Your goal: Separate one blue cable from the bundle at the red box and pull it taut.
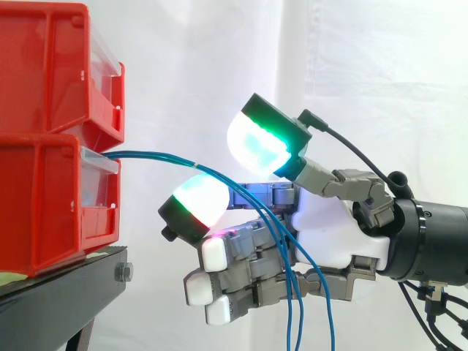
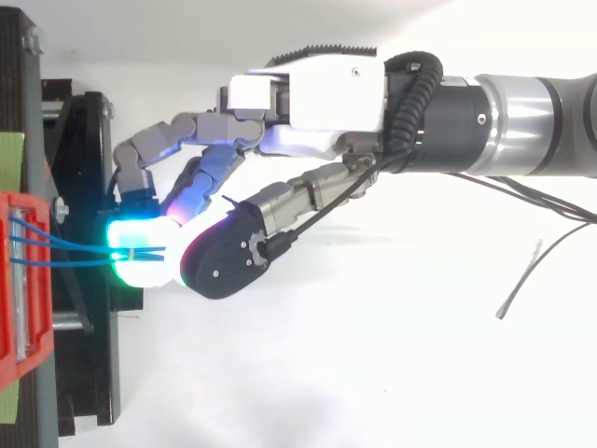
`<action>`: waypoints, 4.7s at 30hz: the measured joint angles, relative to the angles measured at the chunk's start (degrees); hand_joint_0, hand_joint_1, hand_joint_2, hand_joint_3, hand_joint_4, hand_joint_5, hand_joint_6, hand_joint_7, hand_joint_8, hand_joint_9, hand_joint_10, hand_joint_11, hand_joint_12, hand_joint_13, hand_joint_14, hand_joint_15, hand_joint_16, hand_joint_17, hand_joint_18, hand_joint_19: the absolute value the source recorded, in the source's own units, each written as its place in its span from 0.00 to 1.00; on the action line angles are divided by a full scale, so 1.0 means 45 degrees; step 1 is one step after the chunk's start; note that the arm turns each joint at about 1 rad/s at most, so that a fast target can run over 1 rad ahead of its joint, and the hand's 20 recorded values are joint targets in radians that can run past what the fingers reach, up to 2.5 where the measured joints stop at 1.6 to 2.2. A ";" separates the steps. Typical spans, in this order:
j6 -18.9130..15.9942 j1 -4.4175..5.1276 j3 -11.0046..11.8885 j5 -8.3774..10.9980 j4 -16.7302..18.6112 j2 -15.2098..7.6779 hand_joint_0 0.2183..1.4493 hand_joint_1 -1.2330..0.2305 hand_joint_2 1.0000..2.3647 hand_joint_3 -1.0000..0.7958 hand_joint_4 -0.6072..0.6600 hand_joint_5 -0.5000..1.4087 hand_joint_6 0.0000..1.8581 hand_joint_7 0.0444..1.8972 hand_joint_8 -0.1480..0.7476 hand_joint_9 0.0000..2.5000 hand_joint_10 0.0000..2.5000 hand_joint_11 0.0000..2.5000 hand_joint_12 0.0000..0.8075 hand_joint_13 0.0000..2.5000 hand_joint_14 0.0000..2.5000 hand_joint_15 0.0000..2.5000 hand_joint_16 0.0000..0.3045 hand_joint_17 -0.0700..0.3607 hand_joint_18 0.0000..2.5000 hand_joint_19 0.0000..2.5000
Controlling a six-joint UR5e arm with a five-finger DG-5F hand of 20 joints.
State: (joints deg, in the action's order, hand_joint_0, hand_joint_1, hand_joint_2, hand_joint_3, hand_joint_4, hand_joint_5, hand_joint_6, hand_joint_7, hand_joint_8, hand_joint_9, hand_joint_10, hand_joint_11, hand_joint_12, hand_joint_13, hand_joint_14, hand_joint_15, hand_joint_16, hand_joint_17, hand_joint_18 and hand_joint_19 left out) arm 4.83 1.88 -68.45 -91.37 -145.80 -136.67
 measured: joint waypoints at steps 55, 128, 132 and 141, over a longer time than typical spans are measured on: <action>-0.0025 -0.0349 0.0688 -0.0405 -0.1051 0.0000 0.34 0.31 0.01 0.43 0.37 0.17 0.47 0.52 0.47 0.45 0.01 0.39 0.42 0.36 0.01 0.20 0.12 0.36 0.27 0.23; -0.0607 -0.0710 0.1868 -0.0737 -0.4690 0.0433 0.30 0.37 0.00 0.28 0.49 0.17 0.44 0.48 0.42 0.50 0.03 0.67 0.37 0.51 0.00 0.70 0.14 0.38 0.32 0.31; -0.0606 -0.0681 0.1859 -0.0722 -0.4789 0.0432 0.27 0.39 0.00 0.28 0.50 0.17 0.43 0.49 0.43 0.50 0.04 0.67 0.38 0.51 0.00 0.69 0.14 0.39 0.32 0.31; -0.0606 -0.0633 0.1835 -0.0712 -0.4919 0.0430 0.28 0.35 0.00 0.28 0.50 0.17 0.42 0.50 0.43 0.50 0.02 0.67 0.38 0.51 0.00 0.68 0.14 0.39 0.32 0.31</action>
State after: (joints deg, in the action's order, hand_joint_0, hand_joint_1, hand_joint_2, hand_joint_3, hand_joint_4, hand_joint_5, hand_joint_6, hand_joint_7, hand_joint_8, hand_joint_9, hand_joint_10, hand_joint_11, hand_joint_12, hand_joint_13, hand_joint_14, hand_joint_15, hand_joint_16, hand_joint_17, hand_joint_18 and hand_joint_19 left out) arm 2.11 -0.97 -60.19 -94.57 -167.94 -134.74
